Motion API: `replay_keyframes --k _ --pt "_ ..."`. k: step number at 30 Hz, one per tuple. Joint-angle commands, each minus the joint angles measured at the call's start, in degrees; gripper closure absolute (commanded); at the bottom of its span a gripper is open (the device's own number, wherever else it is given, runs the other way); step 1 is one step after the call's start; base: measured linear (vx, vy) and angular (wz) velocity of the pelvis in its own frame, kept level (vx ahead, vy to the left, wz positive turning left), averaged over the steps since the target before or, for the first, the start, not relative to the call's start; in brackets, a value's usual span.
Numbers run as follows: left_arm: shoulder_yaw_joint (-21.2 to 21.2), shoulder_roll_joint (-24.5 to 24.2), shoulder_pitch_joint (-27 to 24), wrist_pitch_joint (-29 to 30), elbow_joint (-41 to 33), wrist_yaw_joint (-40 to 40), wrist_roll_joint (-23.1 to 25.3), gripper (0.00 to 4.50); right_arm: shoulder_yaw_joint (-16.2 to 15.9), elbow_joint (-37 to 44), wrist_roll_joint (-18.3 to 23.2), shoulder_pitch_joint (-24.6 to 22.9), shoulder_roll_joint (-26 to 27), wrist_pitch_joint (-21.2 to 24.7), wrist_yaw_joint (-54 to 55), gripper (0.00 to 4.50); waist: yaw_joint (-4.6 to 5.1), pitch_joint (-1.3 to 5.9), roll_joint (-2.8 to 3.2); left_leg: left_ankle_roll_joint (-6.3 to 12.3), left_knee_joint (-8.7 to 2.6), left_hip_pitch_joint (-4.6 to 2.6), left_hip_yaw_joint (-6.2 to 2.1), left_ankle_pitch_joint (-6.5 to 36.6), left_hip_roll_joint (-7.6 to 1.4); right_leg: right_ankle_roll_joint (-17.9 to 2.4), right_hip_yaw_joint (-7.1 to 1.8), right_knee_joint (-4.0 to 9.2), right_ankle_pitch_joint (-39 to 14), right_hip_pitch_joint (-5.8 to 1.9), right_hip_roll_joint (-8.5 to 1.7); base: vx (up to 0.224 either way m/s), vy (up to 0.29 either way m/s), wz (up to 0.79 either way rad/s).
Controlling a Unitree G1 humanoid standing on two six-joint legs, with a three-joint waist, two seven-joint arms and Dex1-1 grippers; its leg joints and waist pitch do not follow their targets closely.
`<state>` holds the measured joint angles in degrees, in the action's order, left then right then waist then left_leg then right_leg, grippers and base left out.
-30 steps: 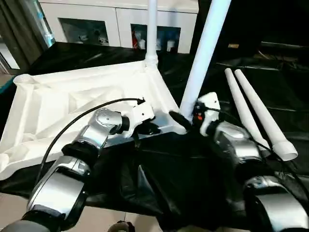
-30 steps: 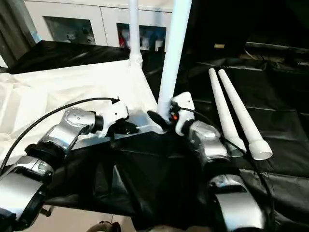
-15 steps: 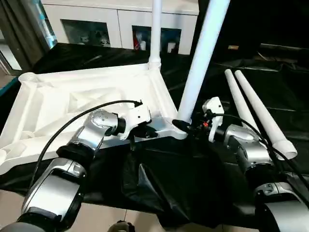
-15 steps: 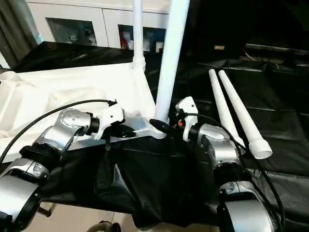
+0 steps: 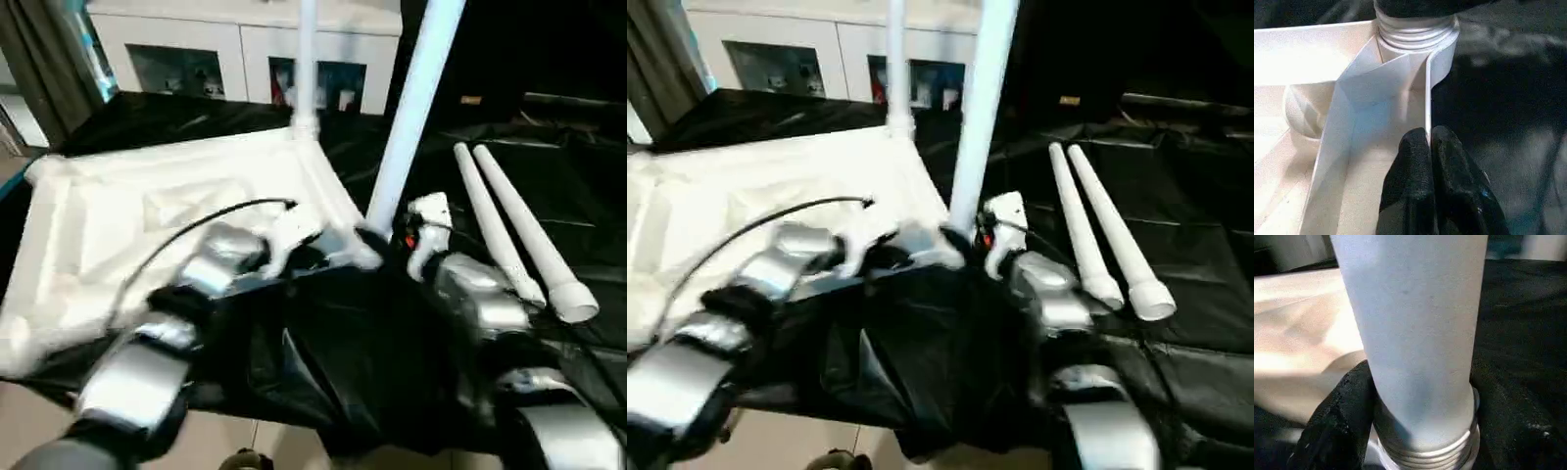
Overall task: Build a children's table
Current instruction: Rotate leg to tighten
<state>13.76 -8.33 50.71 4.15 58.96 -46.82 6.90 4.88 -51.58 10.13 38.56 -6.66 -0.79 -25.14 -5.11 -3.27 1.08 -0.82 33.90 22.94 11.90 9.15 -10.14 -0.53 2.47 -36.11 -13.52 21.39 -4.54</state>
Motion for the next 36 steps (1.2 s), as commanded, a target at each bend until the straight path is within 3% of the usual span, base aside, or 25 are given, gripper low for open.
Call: replay_keyframes --k 1,3,9,14,15,20,22,23,24,26,28,31,32,33,36 --pt "-2.6 1.3 3.0 2.9 2.0 8.5 -0.4 4.5 2.7 -7.3 0.4 -0.7 2.6 3.0 9.7 1.87 0.44 3.61 1.23 -3.53 -4.91 -2.75 -2.3 19.6 -3.74 -14.6 -2.38 4.87 -7.3 -0.83 -4.75 0.0 0.0 0.0" --pt "-3.0 3.0 3.8 4.1 3.2 11.2 -0.6 4.5 4.1 -9.0 2.0 0.7 4.7 3.3 12.9 1.87 0.6 3.69 0.83 -4.0 -4.99 -2.87 -2.32 20.3 -3.65 -14.3 -2.42 4.94 -6.7 -0.79 -4.68 0.0 0.0 0.0" --pt "-1.7 5.4 5.1 3.6 5.1 14.5 1.1 4.5 4.6 -11.5 2.1 4.3 8.2 3.5 16.1 1.91 0.4 3.85 0.88 -2.12 -4.83 -2.33 -2.27 17.3 -3.46 -13.8 -2.32 4.79 -1.5 -1.24 -4.66 0.0 0.0 0.0" --pt "-1.3 4.6 4.9 2.1 5.6 13.3 1.6 4.5 2.7 -12.3 -0.3 4.8 7.9 3.8 12.8 1.91 0.43 3.7 0.87 -1.91 -5.04 -2.35 -2.35 18.8 -3.58 -13.4 -2.31 5.05 -3.8 -1.2 -4.77 0.0 0.0 0.0" --pt "-0.8 3.9 4.4 0.7 5.2 12.1 1.9 4.5 2.7 -11.8 -0.2 4.9 7.3 3.0 11.1 1.35 0.4 3.7 0.98 -1.95 -5.05 -2.37 -2.39 19.1 -3.61 -13.3 -2.35 5.12 -4.0 -1.19 -4.81 0.0 0.0 0.0" --pt "-0.3 2.7 3.5 -1.2 3.9 9.1 2.0 4.5 3.0 -9.9 0.7 5.4 5.9 1.2 7.4 0.88 0.63 3.84 0.79 -1.01 -4.98 -1.87 -2.46 17.6 -3.57 -13.6 -2.28 4.82 -1.4 -1.63 -4.84 0.0 0.0 0.0" --pt "0.2 1.7 2.6 -3.4 2.9 6.1 2.1 4.5 2.8 -8.0 0.9 5.4 4.8 0.5 5.5 0.74 0.74 4.02 0.65 0.09 -4.63 -1.76 -2.32 14.8 -3.53 -14.6 -2.22 4.46 1.8 -1.72 -4.87 0.0 0.0 0.0" --pt "0.5 0.7 1.5 -5.4 1.8 3.1 1.9 4.5 2.0 -5.3 1.0 4.7 3.5 1.0 2.0 0.67 0.78 4.14 0.73 1.38 -4.26 -1.56 -2.19 12.4 -3.4 -15.2 -2.19 4.15 4.8 -1.82 -4.86 0.0 0.0 0.0" --pt "0.6 0.1 0.9 -6.5 1.1 1.3 1.6 4.5 1.5 -3.7 1.0 4.2 2.6 1.3 -0.3 0.67 0.48 4.42 0.67 4.1 -3.67 -1.26 -2.06 8.2 -3.31 -15.5 -2.01 3.57 10.8 -2.13 -4.78 0.0 0.0 0.0" --pt "0.6 -1.0 -0.3 -7.2 0.0 -2.0 0.7 4.5 -0.1 -0.1 0.8 2.7 0.4 2.0 -5.6 0.67 0.04 4.59 0.61 5.8 -3.33 -1.31 -1.96 6.0 -3.42 -15.9 -1.74 3.15 14.3 -2.14 -4.57 0.0 0.0 0.0" --pt "1.1 -2.7 -2.5 -11.7 -1.8 -8.9 -1.0 4.5 -1.2 5.5 1.7 0.1 -2.8 3.6 -12.2 0.67 -0.66 4.69 0.64 7.66 -2.98 -1.19 -1.87 4.3 -3.56 -16.0 -1.56 2.74 17.0 -1.92 -4.52 0.0 0.0 0.0" --pt "1.7 -4.1 -4.2 -13.0 -3.2 -13.1 -1.7 4.5 -3.1 10.3 2.0 -2.5 -5.9 5.0 -18.4 0.67 -1.22 4.87 0.76 8.28 -2.74 -1.3 -1.85 3.5 -3.86 -15.9 -1.45 2.39 17.8 -1.55 -4.33 0.0 0.0 0.0" --pt "1.7 -4.6 -4.7 -12.9 -3.8 -14.3 -1.9 4.5 -4.0 12.4 2.2 -3.8 -7.3 5.7 -21.1 0.67 -1.29 4.76 0.29 8.3 -2.81 -1.29 -1.76 3.9 -3.82 -15.8 -1.43 2.5 17.2 -1.56 -4.26 0.0 0.0 0.0" --pt "1.7 -5.2 -5.3 -13.5 -4.5 -15.9 -2.3 4.5 -5.1 14.7 2.4 -5.1 -8.9 6.5 -24.0 0.67 -1.58 4.61 0.52 7.82 -2.93 -1.44 -1.73 5.4 -3.95 -15.9 -1.5 2.67 14.4 -1.27 -4.54 0.0 0.0 0.0" --pt "1.0 -6.7 -7.8 -12.8 -8.5 -23.0 -5.2 4.5 -8.3 22.4 2.7 -9.7 -14.2 9.6 -32.3 0.67 -1.93 4.28 0.39 5.99 -3.44 -1.55 -1.85 8.5 -4.16 -15.2 -1.61 3.3 7.7 -1.45 -4.63 0.0 0.0 0.0"
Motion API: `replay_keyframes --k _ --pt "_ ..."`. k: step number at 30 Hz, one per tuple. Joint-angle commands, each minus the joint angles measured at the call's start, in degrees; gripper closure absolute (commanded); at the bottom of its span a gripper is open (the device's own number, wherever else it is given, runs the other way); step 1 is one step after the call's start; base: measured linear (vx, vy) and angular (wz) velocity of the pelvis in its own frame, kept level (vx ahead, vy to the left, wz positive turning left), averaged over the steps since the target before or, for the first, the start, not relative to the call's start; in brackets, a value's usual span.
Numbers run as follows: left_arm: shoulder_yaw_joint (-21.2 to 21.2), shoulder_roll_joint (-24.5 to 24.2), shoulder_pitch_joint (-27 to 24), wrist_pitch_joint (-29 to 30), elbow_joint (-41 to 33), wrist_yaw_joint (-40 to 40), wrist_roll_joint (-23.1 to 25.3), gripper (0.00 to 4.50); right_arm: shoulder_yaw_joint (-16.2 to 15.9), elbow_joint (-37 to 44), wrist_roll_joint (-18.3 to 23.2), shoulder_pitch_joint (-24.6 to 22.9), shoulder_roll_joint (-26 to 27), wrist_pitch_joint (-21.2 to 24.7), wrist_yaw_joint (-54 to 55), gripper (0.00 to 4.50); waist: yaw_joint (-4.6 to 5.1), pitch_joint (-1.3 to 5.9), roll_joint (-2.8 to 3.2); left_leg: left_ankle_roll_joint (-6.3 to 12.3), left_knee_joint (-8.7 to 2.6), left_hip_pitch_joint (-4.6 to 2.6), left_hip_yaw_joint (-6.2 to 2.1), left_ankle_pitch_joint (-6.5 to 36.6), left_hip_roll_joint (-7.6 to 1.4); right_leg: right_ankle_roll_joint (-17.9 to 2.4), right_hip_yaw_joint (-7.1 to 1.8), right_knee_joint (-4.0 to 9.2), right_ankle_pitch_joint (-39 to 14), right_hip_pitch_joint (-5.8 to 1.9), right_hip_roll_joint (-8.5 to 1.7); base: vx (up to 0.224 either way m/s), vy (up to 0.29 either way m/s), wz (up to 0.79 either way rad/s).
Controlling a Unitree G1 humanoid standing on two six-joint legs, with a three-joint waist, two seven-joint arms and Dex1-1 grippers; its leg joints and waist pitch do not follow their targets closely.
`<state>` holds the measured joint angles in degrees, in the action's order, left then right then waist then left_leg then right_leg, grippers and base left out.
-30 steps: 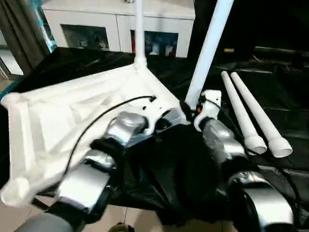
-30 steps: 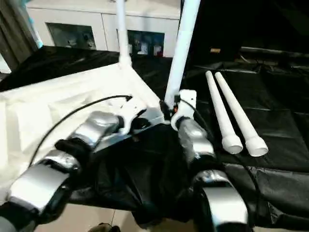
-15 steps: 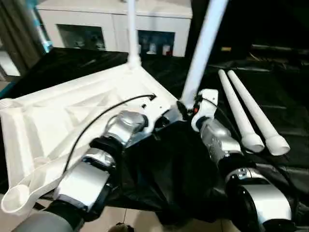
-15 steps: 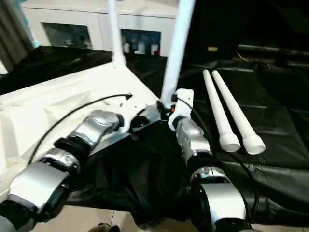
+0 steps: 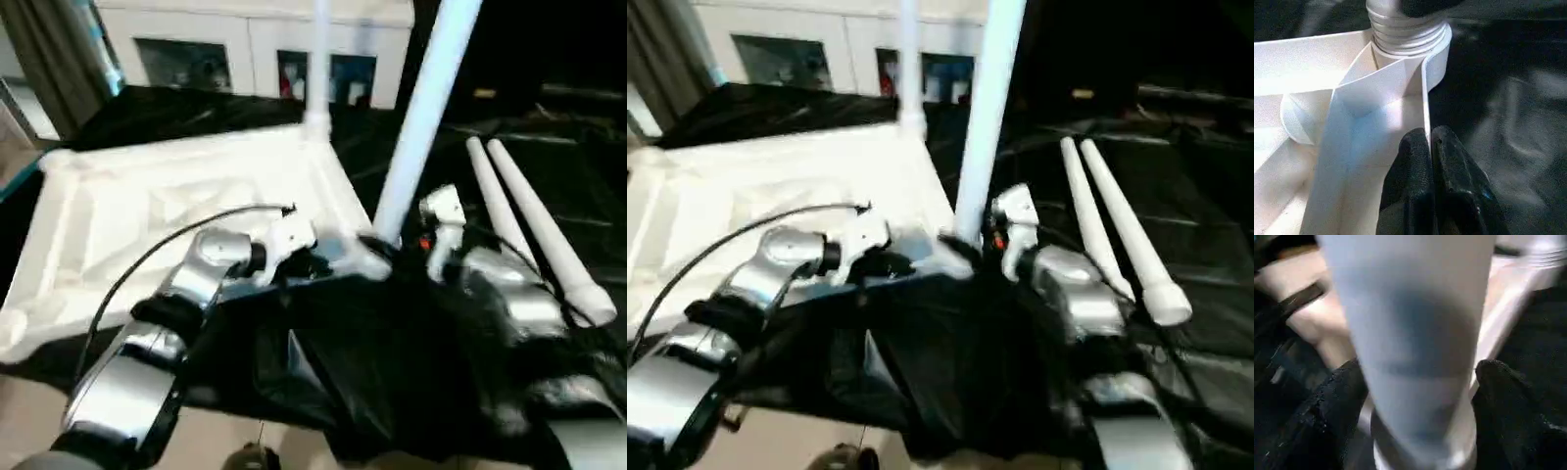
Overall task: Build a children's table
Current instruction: Rotate leg to tighten
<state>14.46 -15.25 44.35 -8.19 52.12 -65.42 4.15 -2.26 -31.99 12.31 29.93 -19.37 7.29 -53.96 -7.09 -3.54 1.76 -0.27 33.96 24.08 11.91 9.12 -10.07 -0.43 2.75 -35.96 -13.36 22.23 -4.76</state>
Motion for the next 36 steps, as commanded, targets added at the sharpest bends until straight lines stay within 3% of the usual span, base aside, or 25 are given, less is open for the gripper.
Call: replay_keyframes --k 1,6,9,10,15,18,22,29,32,35,36 --pt "0.3 0.0 -1.7 -0.5 -2.1 -5.4 -2.9 4.5 -1.5 3.8 0.6 -1.5 -2.0 1.9 -4.2 0.67 0.09 4.49 -0.41 5.13 -3.54 -2.59 -1.78 8.7 -4.14 -15.3 -2.0 3.25 6.4 -2.24 -4.47 0.0 0.0 0.0" --pt "0.4 -0.9 -2.6 0.4 -3.7 -8.4 -3.5 4.5 -3.3 6.9 0.4 -3.1 -4.2 3.5 -8.3 0.67 0.37 4.21 -0.22 2.63 -3.98 -2.73 -1.81 12.5 -4.13 -15.1 -2.17 3.97 -1.4 -1.89 -4.62 0.0 0.0 0.0" --pt "0.4 -1.1 -2.9 0.8 -4.4 -8.7 -3.4 4.5 -3.2 6.8 0.2 -3.0 -4.1 3.9 -7.6 0.67 0.44 4.27 -0.26 1.64 -4.03 -2.84 -1.8 12.6 -4.11 -15.2 -2.21 3.89 -1.3 -1.78 -4.57 0.0 0.0 0.0" --pt "0.3 -1.2 -3.1 1.0 -4.8 -8.9 -3.5 4.5 -3.3 6.8 0.2 -3.0 -4.0 4.0 -7.4 0.93 0.43 4.34 -0.26 1.72 -3.99 -2.77 -1.8 12.1 -4.06 -15.2 -2.18 3.79 -0.5 -1.84 -4.57 0.0 0.0 0.0" --pt "0.4 -1.3 -3.4 1.4 -5.6 -9.3 -3.3 4.5 -4.2 7.5 -0.4 -3.3 -3.8 4.5 -7.1 1.18 0.36 4.73 -0.31 4.5 -3.26 -2.4 -1.69 7.0 -3.74 -15.8 -1.95 2.96 7.5 -2.03 -4.45 0.0 0.0 0.0" --pt "0.3 -1.3 -3.4 1.5 -5.8 -9.3 -3.2 4.5 -4.6 7.5 -0.8 -3.4 -3.8 4.4 -7.2 1.4 0.3 4.72 -0.33 4.99 -3.19 -2.39 -1.68 7.2 -3.74 -15.7 -1.91 3.08 6.5 -2.06 -4.52 0.0 0.0 0.0" --pt "0.2 -1.2 -3.4 1.7 -5.9 -9.2 -3.2 4.5 -4.9 7.5 -1.1 -3.8 -3.9 4.2 -7.4 1.7 0.39 4.68 -0.32 4.24 -3.3 -2.46 -1.73 8.3 -3.8 -15.7 -1.93 3.19 4.4 -2.08 -4.5 0.0 0.0 0.0" --pt "-0.2 -0.8 -3.2 2.3 -5.7 -7.1 -2.9 4.5 -4.6 5.5 -1.3 -5.4 -2.1 5.5 -3.6 1.77 0.39 4.75 -0.31 4.81 -3.12 -2.42 -1.69 7.2 -3.71 -15.9 -1.91 3.06 5.7 -2.06 -4.49 0.0 0.0 0.0" --pt "-1.1 0.9 -1.1 2.9 -2.4 0.0 -1.3 4.5 -2.7 2.5 -1.7 -5.9 0.6 6.3 2.9 1.77 0.66 4.39 -0.18 3.24 -3.61 -2.62 -1.76 10.8 -3.85 -15.5 -1.95 3.6 0.7 -1.81 -4.43 0.0 0.0 0.0" --pt "-1.7 2.4 0.6 4.3 -0.2 4.9 -0.5 4.5 -0.7 -0.2 -1.8 -5.5 3.2 6.6 9.1 1.77 1.23 3.63 -0.19 -0.65 -4.38 -3.23 -2.01 18.3 -3.64 -14.2 -2.11 4.87 -11.4 -1.63 -4.86 0.0 0.0 0.0" --pt "-2.1 4.2 2.1 5.4 1.5 9.3 0.0 4.5 0.9 -2.6 -2.1 -4.8 5.6 6.6 15.2 1.77 1.31 3.42 -0.29 -2.37 -4.61 -3.59 -2.26 21.3 -3.71 -12.9 -2.23 5.42 -16.7 -1.57 -5.14 0.0 0.0 0.0"
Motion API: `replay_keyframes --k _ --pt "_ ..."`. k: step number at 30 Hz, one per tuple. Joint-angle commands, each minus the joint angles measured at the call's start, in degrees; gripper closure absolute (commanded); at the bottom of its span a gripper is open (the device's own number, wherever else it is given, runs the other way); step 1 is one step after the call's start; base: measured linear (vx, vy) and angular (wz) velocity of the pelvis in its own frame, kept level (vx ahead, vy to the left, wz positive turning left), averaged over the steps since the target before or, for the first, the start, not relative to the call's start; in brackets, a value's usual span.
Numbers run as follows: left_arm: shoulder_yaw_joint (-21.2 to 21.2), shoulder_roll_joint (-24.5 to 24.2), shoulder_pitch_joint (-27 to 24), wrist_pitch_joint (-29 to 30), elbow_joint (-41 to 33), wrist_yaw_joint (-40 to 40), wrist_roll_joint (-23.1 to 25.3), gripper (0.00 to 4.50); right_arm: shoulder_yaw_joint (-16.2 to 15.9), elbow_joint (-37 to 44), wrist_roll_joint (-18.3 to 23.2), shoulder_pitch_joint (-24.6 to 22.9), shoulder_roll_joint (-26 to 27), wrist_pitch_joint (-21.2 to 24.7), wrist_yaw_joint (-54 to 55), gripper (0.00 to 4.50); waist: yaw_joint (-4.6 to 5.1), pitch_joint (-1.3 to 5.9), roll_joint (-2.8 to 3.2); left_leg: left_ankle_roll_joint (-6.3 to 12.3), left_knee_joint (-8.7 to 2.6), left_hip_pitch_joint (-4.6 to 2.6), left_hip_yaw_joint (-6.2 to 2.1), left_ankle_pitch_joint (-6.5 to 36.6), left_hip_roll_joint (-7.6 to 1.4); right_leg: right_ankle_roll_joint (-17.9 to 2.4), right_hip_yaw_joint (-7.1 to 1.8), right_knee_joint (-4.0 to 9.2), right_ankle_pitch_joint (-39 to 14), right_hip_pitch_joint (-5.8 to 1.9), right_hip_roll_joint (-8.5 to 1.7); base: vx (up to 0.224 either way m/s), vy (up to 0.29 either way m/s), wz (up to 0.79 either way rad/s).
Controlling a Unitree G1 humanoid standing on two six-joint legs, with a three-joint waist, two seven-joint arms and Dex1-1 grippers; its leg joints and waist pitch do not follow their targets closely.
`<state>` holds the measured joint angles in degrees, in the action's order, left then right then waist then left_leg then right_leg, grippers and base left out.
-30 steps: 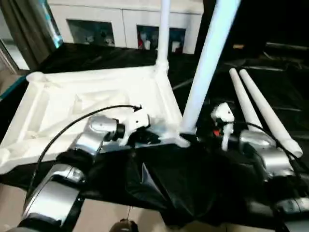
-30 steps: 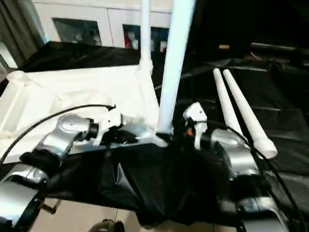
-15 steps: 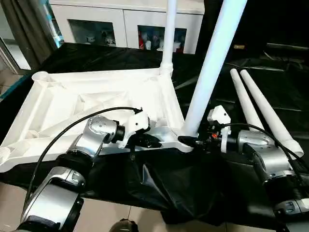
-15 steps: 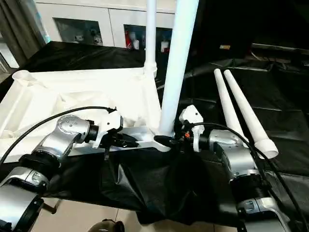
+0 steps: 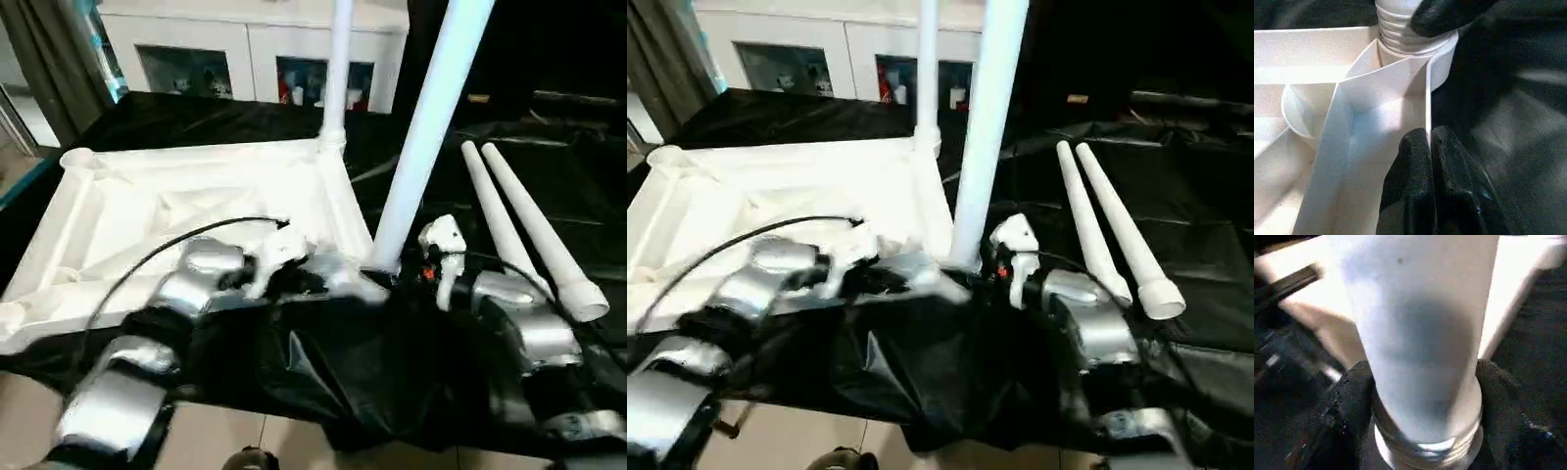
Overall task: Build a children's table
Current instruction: Rotate leg to tighten
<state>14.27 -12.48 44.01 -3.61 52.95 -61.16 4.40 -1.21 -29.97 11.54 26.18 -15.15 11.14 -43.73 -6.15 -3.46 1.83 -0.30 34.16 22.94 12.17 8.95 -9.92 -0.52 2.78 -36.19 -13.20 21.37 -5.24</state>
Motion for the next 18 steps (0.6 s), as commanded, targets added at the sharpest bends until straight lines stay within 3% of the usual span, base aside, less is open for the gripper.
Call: replay_keyframes --k 1,4,8,9,10,11,12,14,16,18 --pt "-2.0 2.5 3.4 1.5 1.5 7.6 0.2 4.5 0.6 -5.9 -1.5 -0.6 2.9 2.8 8.5 1.77 0.6 3.16 -0.2 -3.93 -5.04 -2.82 -2.78 24.3 -3.89 -11.6 -2.32 6.01 -20.9 -0.36 -4.79 0.0 0.0 0.0" --pt "-2.4 5.8 5.6 4.0 3.7 14.0 0.6 4.5 1.4 -8.2 -2.1 0.4 6.4 3.2 15.3 1.78 1.1 3.39 -0.02 -5.8 -5.47 -3.14 -3.0 26.0 -3.97 -10.4 -2.4 6.09 -19.5 -0.03 -4.52 0.0 0.0 0.0" --pt "-2.2 9.9 7.9 5.6 6.7 21.1 1.8 4.5 3.1 -14.2 -2.9 4.4 11.5 1.3 24.8 1.78 1.62 3.44 0.23 -5.82 -5.48 -3.13 -2.99 26.6 -3.67 -10.8 -2.47 6.18 -15.8 0.04 -4.45 0.0 0.0 0.0" --pt "-2.0 10.4 8.2 5.6 7.2 21.8 2.1 4.5 3.7 -15.5 -2.7 5.5 12.4 0.7 26.1 1.78 1.77 3.5 0.69 -5.99 -5.57 -3.09 -3.25 27.4 -3.57 -10.6 -2.35 6.13 -16.6 -0.18 -4.56 0.0 0.0 0.0" --pt "-1.7 10.8 8.4 5.3 7.6 22.2 2.5 4.5 3.9 -16.7 -2.6 6.7 13.3 -0.5 26.6 1.78 1.91 3.52 0.61 -5.9 -5.63 -3.03 -3.13 27.4 -3.57 -10.5 -2.38 6.26 -16.1 -0.1 -4.51 0.0 0.0 0.0" --pt "-1.4 11.0 8.5 5.0 7.9 22.3 2.6 4.5 4.0 -17.3 -2.5 7.6 13.8 -1.3 26.5 1.78 2.02 3.66 0.46 -5.5 -5.83 -2.75 -3.22 26.2 -3.61 -10.5 -2.26 6.03 -13.8 -0.51 -4.35 0.0 0.0 0.0" --pt "-1.3 11.2 8.6 4.6 8.2 22.4 2.8 4.5 4.1 -18.0 -2.3 8.7 14.4 -2.2 26.5 1.22 2.03 3.79 0.35 -4.74 -5.81 -2.6 -3.06 24.7 -3.62 -10.8 -2.22 5.93 -11.4 -0.71 -4.26 0.0 0.0 0.0" --pt "-1.3 11.2 8.5 4.4 8.2 21.9 2.8 4.5 4.2 -18.1 -2.1 9.1 14.6 -2.3 26.2 1.08 1.96 3.78 0.36 -4.14 -5.72 -2.81 -2.83 24.4 -3.62 -11.1 -2.26 6.1 -11.0 -0.51 -4.25 0.0 0.0 0.0" --pt "-1.4 10.9 8.5 3.9 8.3 21.1 2.6 4.5 4.1 -18.3 -2.4 10.0 14.9 -3.1 25.3 0.8 1.96 3.74 0.19 -3.22 -5.62 -2.66 -2.72 23.9 -3.57 -11.3 -2.37 6.25 -11.5 -0.59 -4.38 0.0 0.0 0.0" --pt "-1.3 10.2 8.1 2.5 7.9 19.0 2.4 4.5 3.5 -17.9 -3.0 10.3 14.3 -3.8 23.1 0.8 1.87 3.78 0.17 -2.7 -5.57 -2.48 -2.73 23.0 -3.55 -11.3 -2.36 6.3 -12.1 -0.72 -4.47 0.0 0.0 0.0"
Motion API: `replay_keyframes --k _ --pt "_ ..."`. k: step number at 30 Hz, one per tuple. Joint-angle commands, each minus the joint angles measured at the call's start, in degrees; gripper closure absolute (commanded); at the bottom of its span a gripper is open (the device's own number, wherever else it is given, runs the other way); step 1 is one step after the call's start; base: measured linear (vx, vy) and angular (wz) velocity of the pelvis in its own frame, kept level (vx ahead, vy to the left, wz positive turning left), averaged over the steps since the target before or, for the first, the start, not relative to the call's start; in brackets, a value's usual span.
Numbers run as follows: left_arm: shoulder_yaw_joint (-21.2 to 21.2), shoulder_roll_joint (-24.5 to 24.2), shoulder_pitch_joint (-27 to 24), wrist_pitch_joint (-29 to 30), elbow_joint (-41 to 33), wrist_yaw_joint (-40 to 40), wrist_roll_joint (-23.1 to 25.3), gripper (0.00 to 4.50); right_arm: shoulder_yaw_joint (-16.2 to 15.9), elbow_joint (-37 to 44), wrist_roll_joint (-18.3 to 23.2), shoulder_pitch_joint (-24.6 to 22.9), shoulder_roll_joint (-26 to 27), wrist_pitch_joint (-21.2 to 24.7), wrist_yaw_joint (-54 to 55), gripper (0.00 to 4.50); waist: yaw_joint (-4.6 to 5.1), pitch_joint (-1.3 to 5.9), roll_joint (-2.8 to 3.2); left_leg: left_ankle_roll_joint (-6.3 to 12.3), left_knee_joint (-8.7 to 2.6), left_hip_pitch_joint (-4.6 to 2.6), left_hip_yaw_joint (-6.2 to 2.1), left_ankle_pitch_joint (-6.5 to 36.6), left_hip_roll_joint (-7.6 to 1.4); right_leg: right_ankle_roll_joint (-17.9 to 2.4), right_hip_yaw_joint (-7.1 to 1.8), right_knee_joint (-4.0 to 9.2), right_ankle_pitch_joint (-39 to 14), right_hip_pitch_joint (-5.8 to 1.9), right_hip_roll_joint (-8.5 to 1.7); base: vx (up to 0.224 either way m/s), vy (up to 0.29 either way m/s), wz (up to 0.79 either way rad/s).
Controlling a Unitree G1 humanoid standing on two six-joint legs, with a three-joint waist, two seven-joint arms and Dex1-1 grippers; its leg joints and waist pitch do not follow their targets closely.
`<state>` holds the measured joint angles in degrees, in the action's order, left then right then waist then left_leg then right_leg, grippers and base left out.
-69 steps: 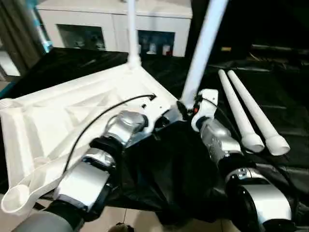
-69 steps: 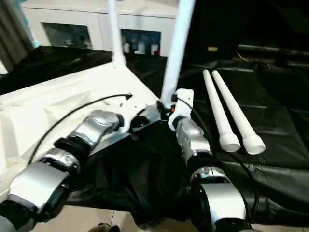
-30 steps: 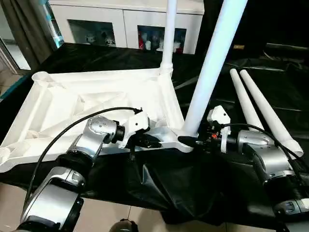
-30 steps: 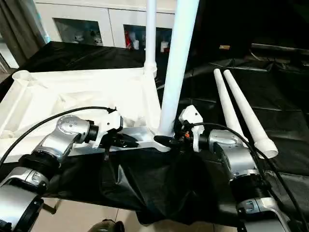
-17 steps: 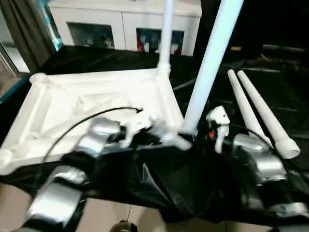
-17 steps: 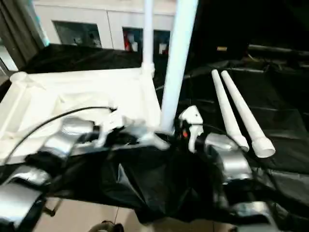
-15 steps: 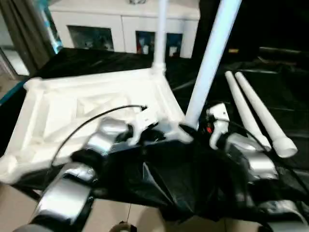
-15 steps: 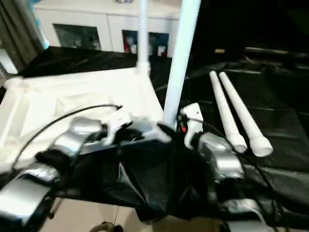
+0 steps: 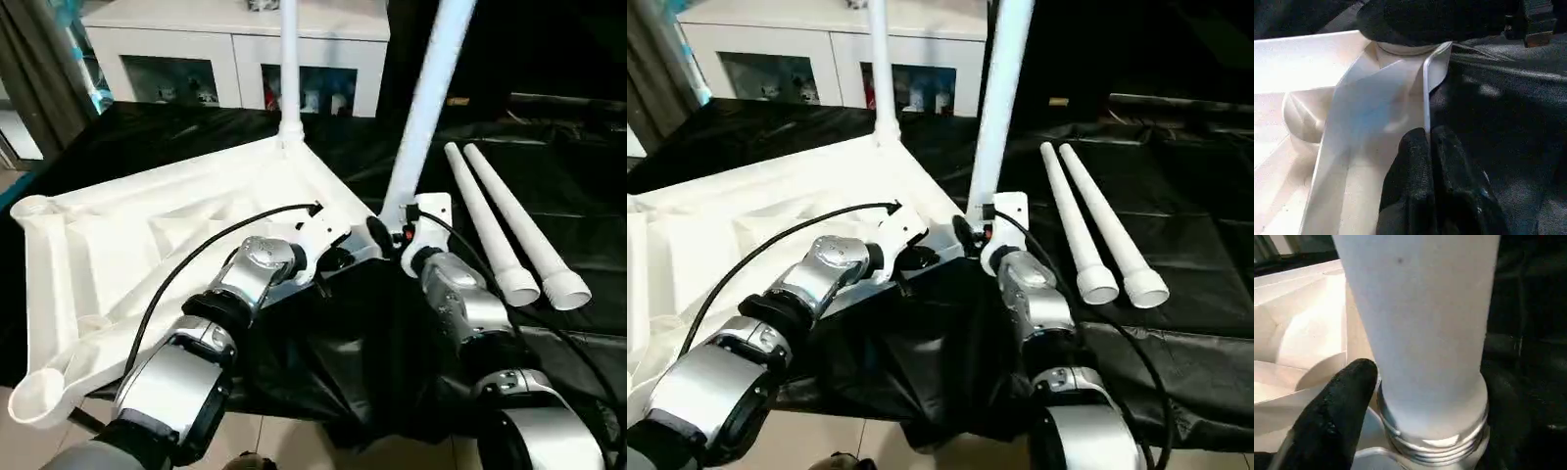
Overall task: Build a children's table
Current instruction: Rotate leg to tighten
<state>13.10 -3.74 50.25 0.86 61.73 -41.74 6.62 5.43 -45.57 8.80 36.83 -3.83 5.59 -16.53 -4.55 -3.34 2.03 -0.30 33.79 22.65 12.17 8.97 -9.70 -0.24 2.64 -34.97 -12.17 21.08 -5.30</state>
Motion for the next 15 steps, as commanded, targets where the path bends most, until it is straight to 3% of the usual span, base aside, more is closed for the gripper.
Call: replay_keyframes --k 1,3,5,8,9,12,13,15 --pt "-0.1 0.9 1.6 -2.6 -1.1 -1.4 0.1 4.5 -3.6 -2.2 -0.5 -0.2 2.4 1.1 -5.7 0.8 0.24 3.75 -0.05 -2.29 -5.18 -2.01 -2.69 21.8 -3.8 -11.6 -2.25 5.0 -12.3 -0.58 -4.45 0.0 0.0 0.0" --pt "0.4 -0.9 0.5 -4.4 -2.1 -5.8 -0.4 4.5 -5.3 -0.1 -0.7 -1.1 -0.3 0.7 -11.7 0.8 0.24 3.9 -0.07 -1.68 -5.07 -1.95 -2.58 20.1 -3.81 -11.9 -2.21 4.8 -10.0 -0.7 -4.3 0.0 0.0 0.0" --pt "0.9 -1.9 -0.3 -6.4 -2.9 -8.8 -0.8 4.5 -6.3 1.4 -0.7 -1.8 -2.0 0.8 -14.9 0.8 -0.04 4.22 -0.09 0.41 -4.63 -1.52 -2.41 15.2 -3.88 -13.2 -2.05 4.02 -2.6 -1.12 -4.1 0.0 0.0 0.0" --pt "1.8 -4.1 -2.6 -8.9 -4.9 -16.7 -2.0 4.5 -8.7 4.0 -1.9 -3.3 -6.8 -0.1 -21.6 0.8 -0.36 4.6 -0.12 2.78 -3.97 -1.34 -2.16 10.9 -3.89 -14.8 -1.75 3.12 4.2 -1.32 -3.97 0.0 0.0 0.0" --pt "1.9 -4.4 -2.9 -9.0 -5.2 -17.7 -2.1 4.5 -9.0 4.4 -2.0 -3.6 -7.5 -0.2 -22.7 0.8 -0.79 4.74 -0.16 4.37 -3.55 -1.26 -1.95 8.7 -3.9 -15.5 -1.64 2.82 7.4 -1.31 -3.94 0.0 0.0 0.0" --pt "2.4 -6.2 -4.5 -9.7 -6.9 -23.6 -3.1 4.5 -9.7 7.6 -1.4 -4.8 -11.9 -0.2 -30.6 0.8 -1.27 4.63 -0.04 5.69 -3.41 -1.28 -1.76 9.0 -4.04 -16.4 -1.54 2.76 6.5 -1.11 -4.06 0.0 0.0 0.0" --pt "2.3 -6.4 -4.7 -9.7 -7.1 -24.2 -3.3 4.5 -9.8 7.9 -1.3 -4.9 -12.3 -0.1 -31.5 0.8 -1.44 4.53 0.24 5.32 -3.58 -1.36 -1.83 10.1 -4.25 -16.2 -1.56 2.93 4.8 -1.04 -4.05 0.0 0.0 0.0" --pt "2.0 -7.4 -5.5 -9.6 -8.3 -28.3 -4.6 4.5 -10.2 9.3 -0.9 -5.2 -14.9 0.0 -35.9 0.8 -1.57 4.36 -0.03 4.46 -3.71 -1.38 -1.81 11.7 -4.23 -16.4 -1.62 3.16 1.5 -1.04 -4.06 0.0 0.0 0.0"
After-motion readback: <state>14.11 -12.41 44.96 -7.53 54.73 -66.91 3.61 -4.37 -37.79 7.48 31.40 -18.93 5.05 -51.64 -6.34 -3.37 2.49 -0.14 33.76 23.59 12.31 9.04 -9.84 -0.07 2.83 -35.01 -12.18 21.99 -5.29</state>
